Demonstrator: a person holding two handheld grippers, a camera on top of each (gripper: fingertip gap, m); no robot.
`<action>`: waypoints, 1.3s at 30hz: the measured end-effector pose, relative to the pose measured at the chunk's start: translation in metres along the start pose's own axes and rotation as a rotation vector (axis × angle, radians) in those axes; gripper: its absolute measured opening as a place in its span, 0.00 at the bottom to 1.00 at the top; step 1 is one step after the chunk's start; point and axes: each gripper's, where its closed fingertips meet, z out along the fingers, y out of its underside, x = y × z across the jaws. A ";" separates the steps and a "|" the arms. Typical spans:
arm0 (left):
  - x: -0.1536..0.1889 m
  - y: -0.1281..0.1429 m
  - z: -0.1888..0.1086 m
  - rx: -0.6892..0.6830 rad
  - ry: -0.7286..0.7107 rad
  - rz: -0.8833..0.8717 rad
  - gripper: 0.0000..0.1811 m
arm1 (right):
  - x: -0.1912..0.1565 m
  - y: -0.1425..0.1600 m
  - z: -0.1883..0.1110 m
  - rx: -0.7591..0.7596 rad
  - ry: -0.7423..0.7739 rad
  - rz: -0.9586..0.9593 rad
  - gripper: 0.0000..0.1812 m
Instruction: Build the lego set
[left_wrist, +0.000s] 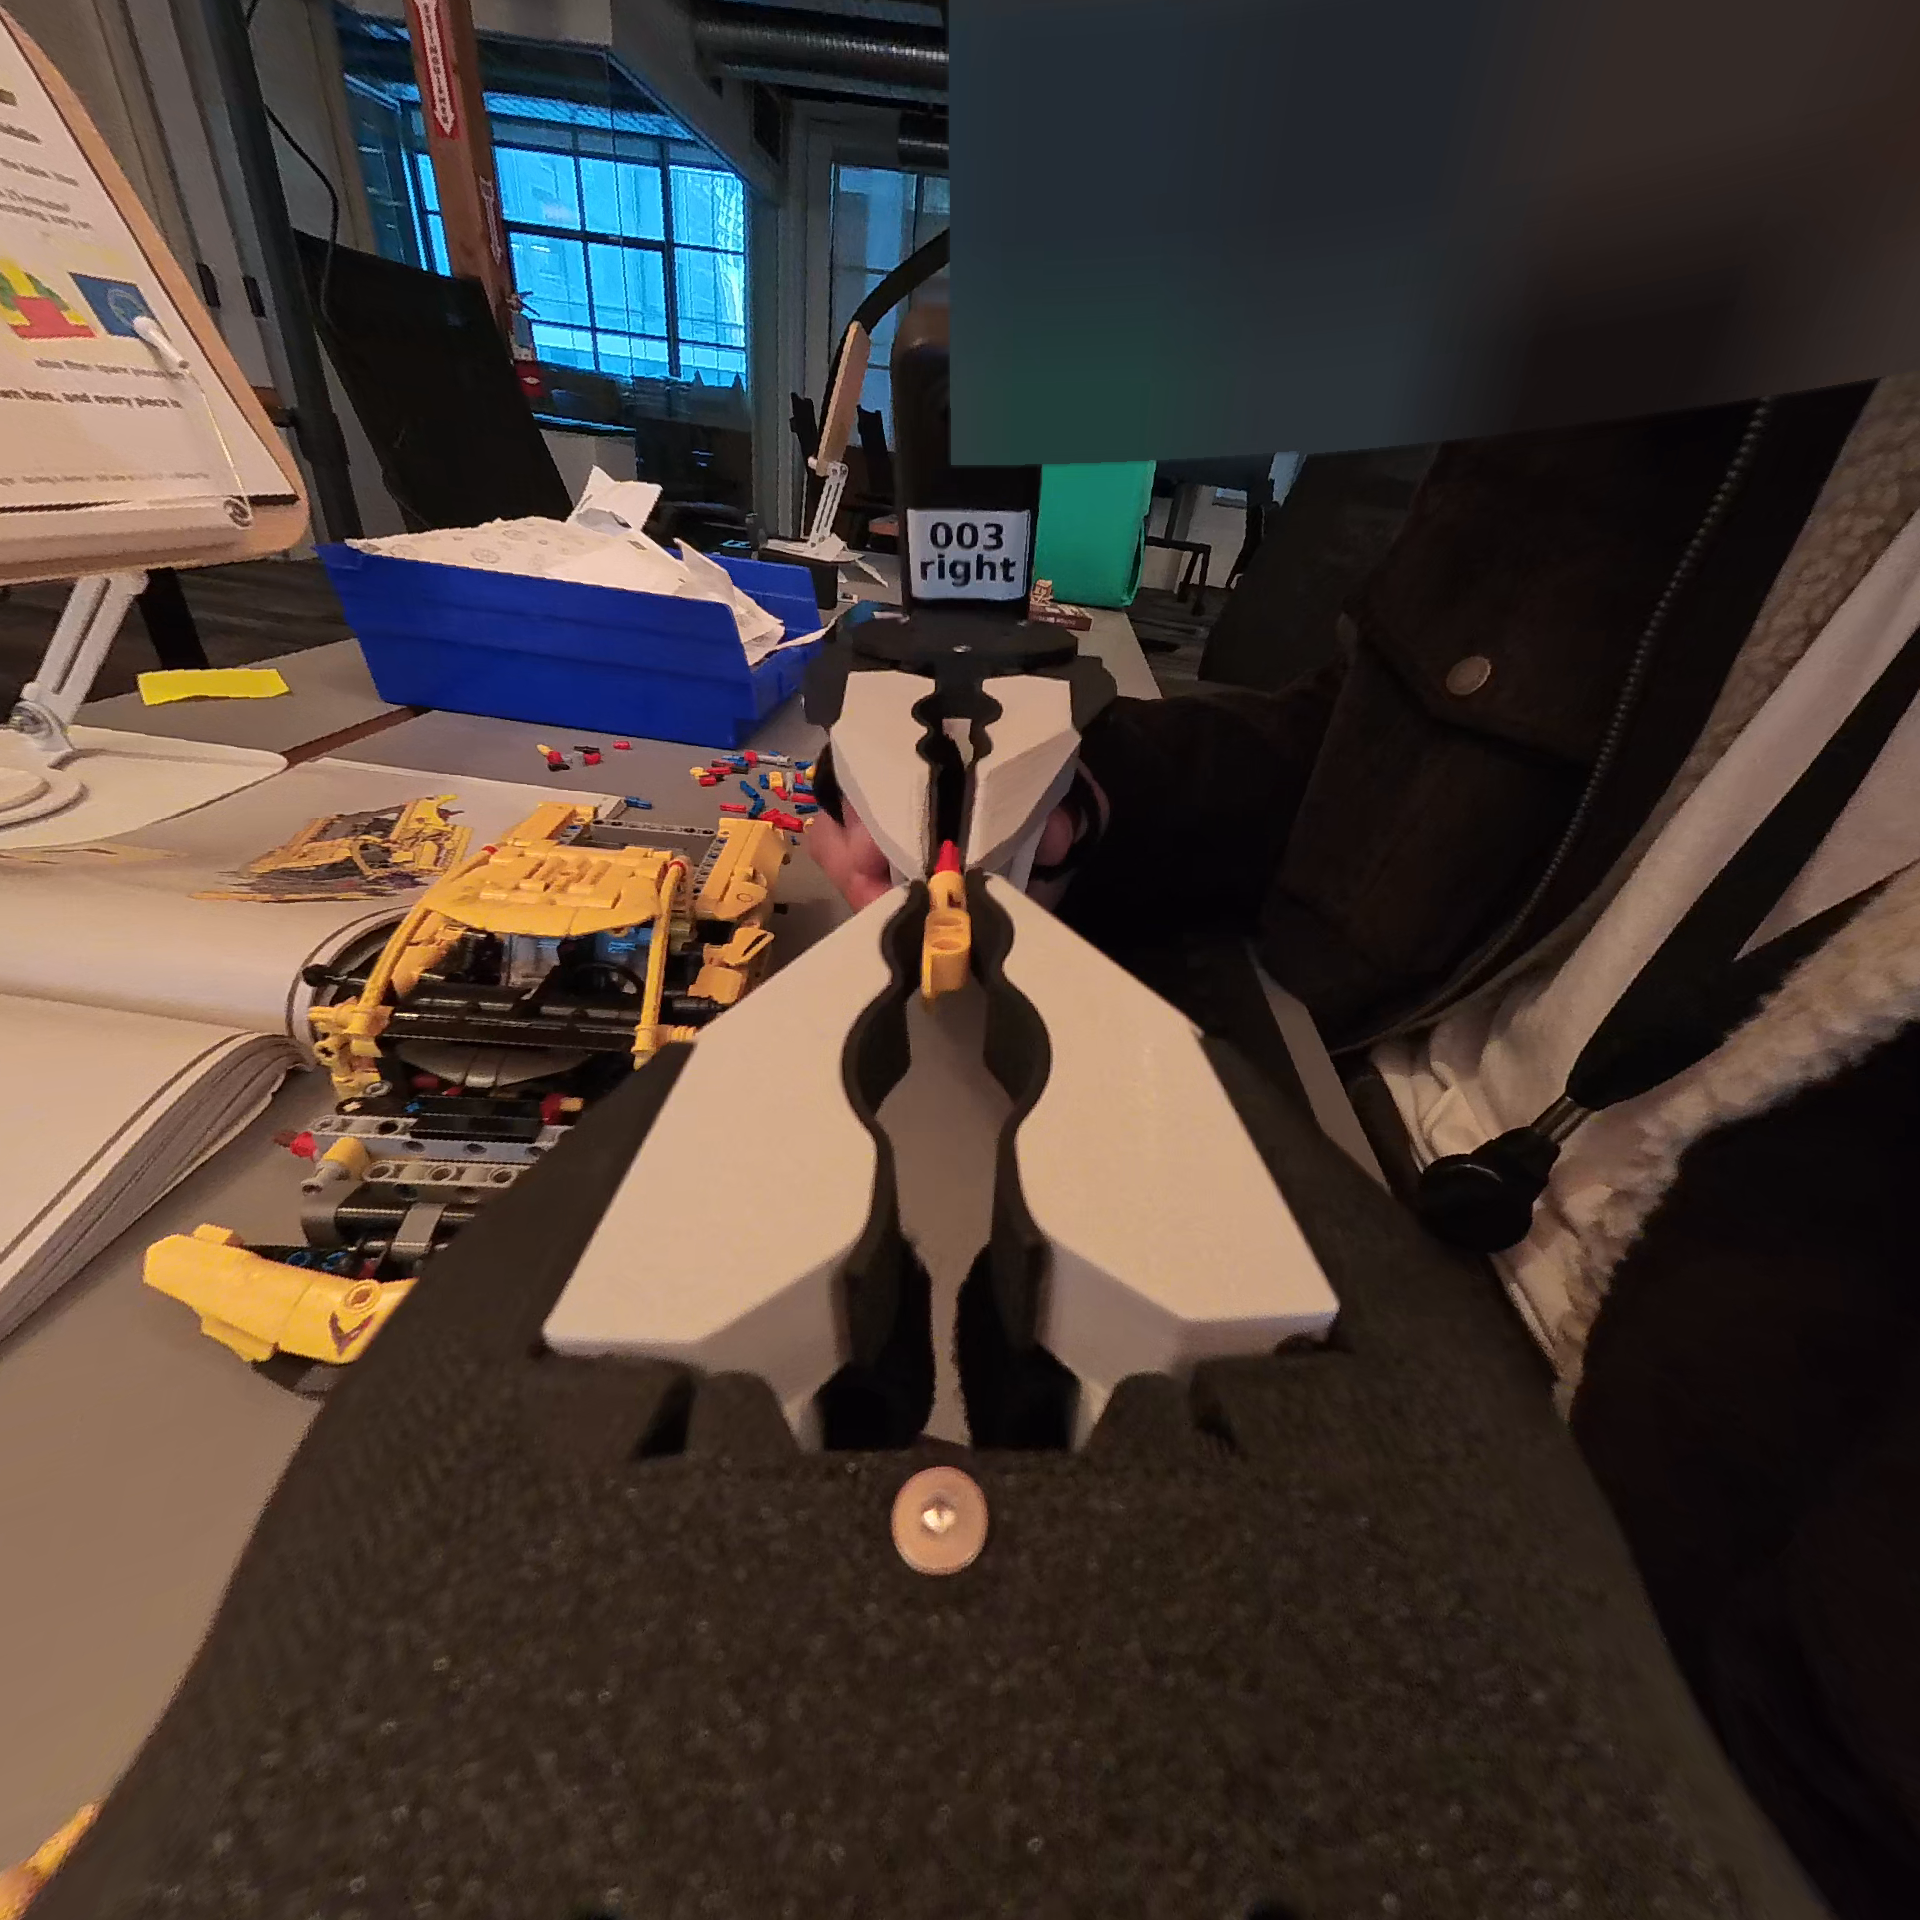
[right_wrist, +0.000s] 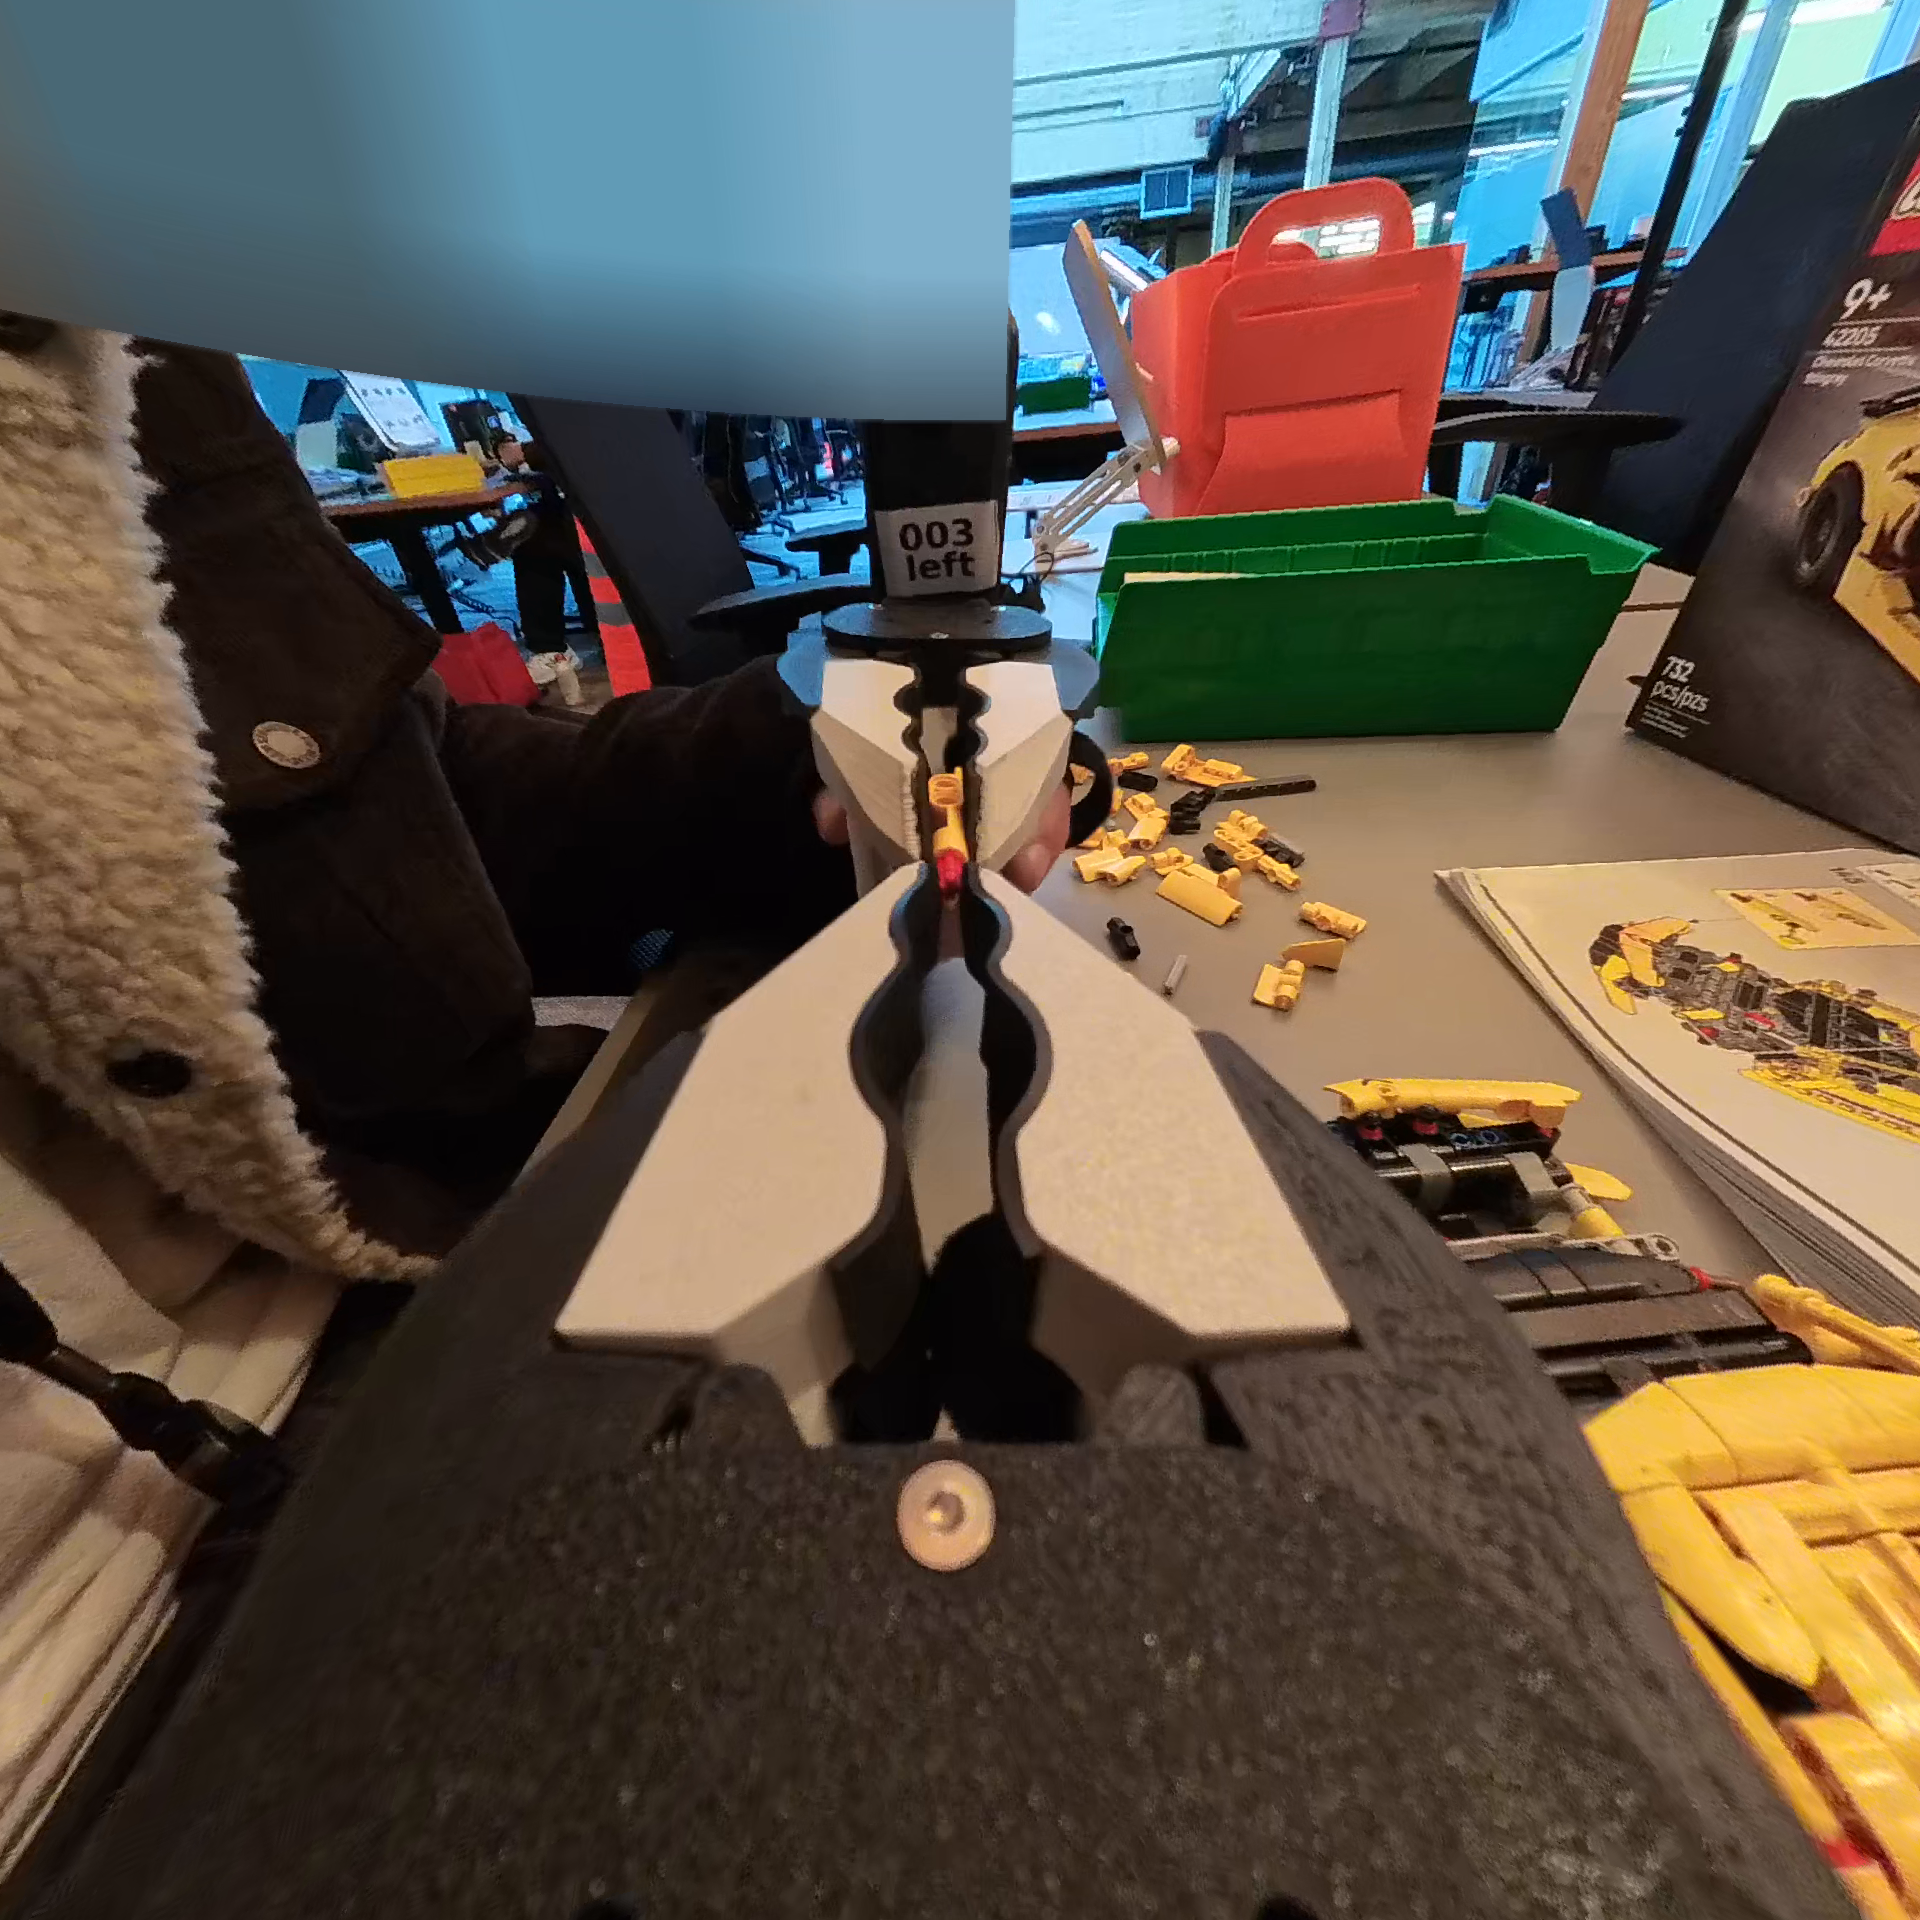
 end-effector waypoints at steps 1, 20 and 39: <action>0.000 -0.001 0.000 0.004 0.001 0.000 0.04 | 0.000 -0.001 0.000 0.007 0.000 0.001 0.02; 0.004 -0.017 0.000 0.108 0.052 -0.125 0.04 | -0.003 -0.017 0.001 0.077 -0.034 0.016 0.02; -0.011 -0.013 -0.009 0.162 0.215 -0.651 0.04 | 0.013 -0.008 -0.007 -0.059 0.114 -0.265 0.07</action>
